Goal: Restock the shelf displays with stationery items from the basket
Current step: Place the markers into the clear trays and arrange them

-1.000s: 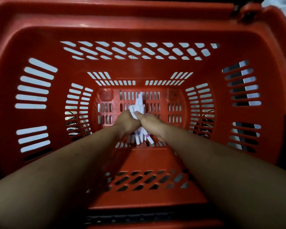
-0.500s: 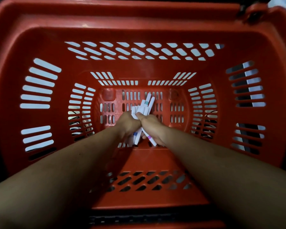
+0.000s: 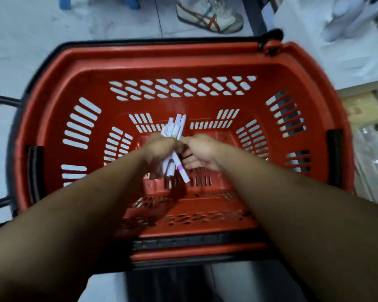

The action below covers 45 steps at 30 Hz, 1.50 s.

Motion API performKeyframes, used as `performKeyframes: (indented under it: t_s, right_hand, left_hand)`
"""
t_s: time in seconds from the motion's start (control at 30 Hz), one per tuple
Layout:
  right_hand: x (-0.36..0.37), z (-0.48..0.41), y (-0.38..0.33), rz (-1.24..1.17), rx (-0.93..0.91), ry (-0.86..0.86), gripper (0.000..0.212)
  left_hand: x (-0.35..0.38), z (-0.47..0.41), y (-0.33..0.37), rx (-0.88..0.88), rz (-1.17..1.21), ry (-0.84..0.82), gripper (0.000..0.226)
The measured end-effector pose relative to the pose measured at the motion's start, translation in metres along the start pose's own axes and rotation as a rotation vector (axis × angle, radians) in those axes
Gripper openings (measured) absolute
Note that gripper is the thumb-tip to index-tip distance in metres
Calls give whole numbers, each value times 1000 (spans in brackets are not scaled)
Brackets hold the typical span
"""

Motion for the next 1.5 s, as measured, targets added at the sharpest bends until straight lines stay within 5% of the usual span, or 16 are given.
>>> performKeyframes:
  t_s: [0.17, 0.37, 0.67, 0.9, 1.17, 1.5]
  right_hand:
    - [-5, 53, -65, 45, -115, 29, 31]
    - [-9, 145, -104, -304, -240, 233, 25]
    - [9, 293, -130, -916, -428, 83, 31]
    - [-15, 392, -149, -974, -665, 211, 30]
    - [-30, 485, -152, -908, -731, 297, 41]
    - [-14, 510, -164, -920, -775, 269, 50]
  left_hand:
    - [-21, 67, 44, 127, 41, 20, 10]
    - [-41, 183, 88, 359, 158, 52, 8]
    - [-5, 383, 112, 934, 266, 101, 25]
    - [27, 481, 93, 1085, 458, -84, 46]
    - [39, 565, 82, 1288, 443, -74, 56]
    - [23, 605, 67, 1362, 504, -57, 44]
Point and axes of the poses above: each hand's wrist, its own z-axis away from the middle knuckle, its own x-axis out of the palm, y = z × x, the point moved 7 cm from there along -z, towards the middle knuckle, and after that the axes turned 11 degrees about -x, right-handed, at the moved point
